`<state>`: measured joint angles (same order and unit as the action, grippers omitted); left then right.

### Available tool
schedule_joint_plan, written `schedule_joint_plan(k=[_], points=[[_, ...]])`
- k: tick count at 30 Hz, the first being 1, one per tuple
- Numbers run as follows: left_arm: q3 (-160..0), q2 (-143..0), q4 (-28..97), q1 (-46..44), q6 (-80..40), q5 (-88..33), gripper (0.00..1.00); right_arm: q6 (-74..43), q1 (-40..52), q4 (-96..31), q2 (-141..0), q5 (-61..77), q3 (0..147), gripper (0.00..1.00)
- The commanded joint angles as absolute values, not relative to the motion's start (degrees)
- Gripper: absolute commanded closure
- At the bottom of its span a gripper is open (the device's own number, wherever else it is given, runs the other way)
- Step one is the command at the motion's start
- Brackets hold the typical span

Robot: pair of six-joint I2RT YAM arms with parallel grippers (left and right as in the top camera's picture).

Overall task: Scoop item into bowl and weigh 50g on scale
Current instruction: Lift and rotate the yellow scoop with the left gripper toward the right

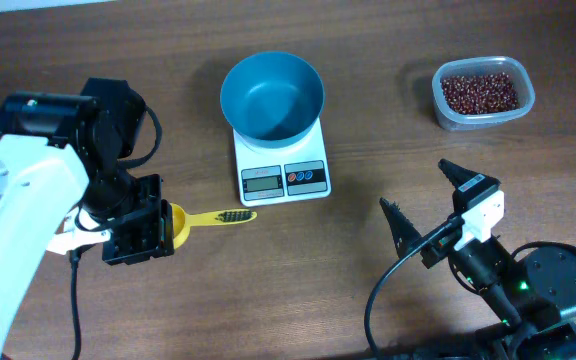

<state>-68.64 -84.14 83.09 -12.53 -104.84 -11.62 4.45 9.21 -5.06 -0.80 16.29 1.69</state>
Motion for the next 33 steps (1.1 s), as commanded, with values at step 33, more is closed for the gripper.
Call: schedule_joint_plan(k=[33], points=[[-76.77, -84.31, 82.76, -12.75, -101.84, -6.5, 1.0, 4.25, 9.74, -5.02, -0.36, 15.81, 1.17, 0.01]])
